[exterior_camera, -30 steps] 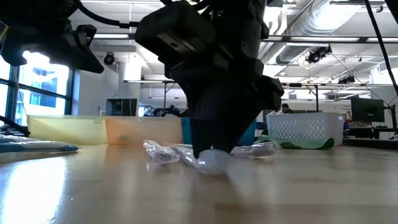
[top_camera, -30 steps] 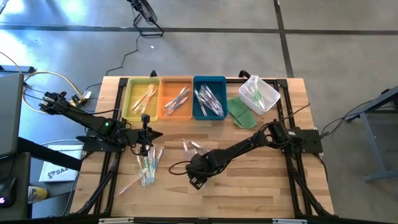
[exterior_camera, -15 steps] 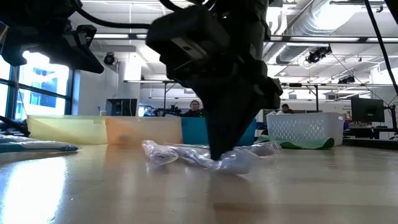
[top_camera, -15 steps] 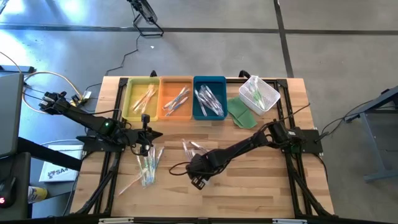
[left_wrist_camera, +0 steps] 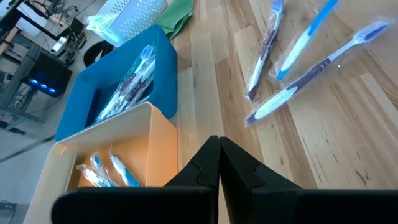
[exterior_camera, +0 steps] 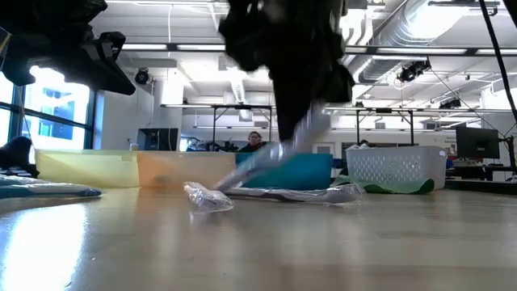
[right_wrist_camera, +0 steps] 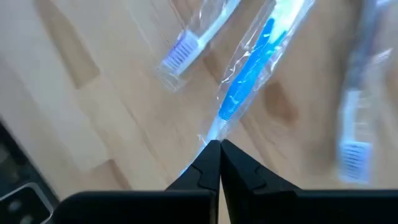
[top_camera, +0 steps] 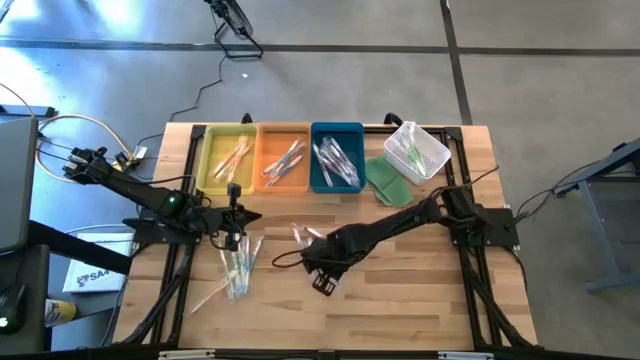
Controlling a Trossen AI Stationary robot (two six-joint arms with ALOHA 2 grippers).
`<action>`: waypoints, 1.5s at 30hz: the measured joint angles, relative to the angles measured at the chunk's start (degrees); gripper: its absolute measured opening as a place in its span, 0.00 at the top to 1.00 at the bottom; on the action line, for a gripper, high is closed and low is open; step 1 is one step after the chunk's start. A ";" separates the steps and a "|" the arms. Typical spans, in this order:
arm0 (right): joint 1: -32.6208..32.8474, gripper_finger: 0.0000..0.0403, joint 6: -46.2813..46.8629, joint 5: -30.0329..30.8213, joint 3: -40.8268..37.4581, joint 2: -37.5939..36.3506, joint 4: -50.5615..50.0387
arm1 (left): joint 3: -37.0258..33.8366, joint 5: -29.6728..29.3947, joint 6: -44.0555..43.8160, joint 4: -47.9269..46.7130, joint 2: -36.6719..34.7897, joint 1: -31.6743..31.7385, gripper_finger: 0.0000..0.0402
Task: Pick & Place Toothbrushes
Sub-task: Put the blue toothbrush into the orange bin
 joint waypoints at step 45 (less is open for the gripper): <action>-16.56 0.99 -48.84 26.79 0.11 -23.92 3.48 | 3.58 30.15 -15.68 31.99 -1.53 39.89 0.98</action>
